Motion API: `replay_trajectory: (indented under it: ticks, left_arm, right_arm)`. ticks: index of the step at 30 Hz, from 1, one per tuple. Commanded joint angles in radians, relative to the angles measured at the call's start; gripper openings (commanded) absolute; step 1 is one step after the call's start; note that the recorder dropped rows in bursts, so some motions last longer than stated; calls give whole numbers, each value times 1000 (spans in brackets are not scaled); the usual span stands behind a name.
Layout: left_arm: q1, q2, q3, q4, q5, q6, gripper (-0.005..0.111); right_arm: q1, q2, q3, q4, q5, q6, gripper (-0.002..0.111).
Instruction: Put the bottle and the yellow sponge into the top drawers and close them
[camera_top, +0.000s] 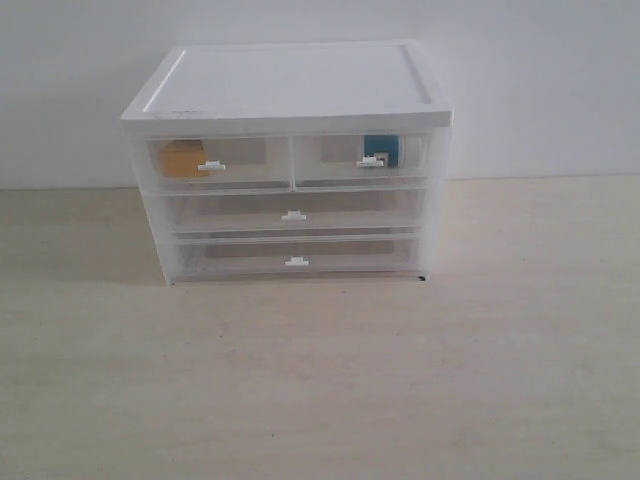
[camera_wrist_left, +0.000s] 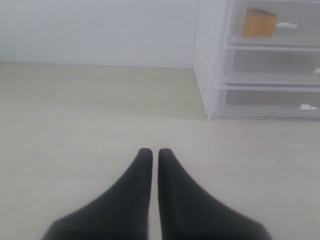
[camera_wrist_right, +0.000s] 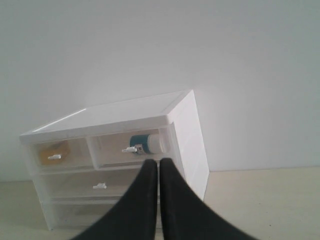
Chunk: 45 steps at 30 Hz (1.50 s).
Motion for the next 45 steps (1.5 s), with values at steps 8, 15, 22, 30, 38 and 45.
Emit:
replay_trajectory:
  ticks: [8,15,22,30,38,45]
  left_arm:
    - [4,-3,4,-6,1,6,4]
    - [4,-3,4,-6,1,6,4]
    - [4,-3,4,-6,1,6,4]
    - [4,-3,4,-6,1,6,4]
    - [4,-3,4,-6,1,6,4]
    - [4,-3,4,-6,1,6,4]
  right_arm:
    - [-3,-2,-1,29,-167,-157,0]
    - [-279,-4,-1,-204,71,39,0]
    - [-290,-244,-1,-302,358,136,0]
    - [-270,-244,-1,-69,598,-126,0]
    - [-270,-244,-1,-86,677,-147,0]
    - [-270,-244,-1,-99,684,-145,0]
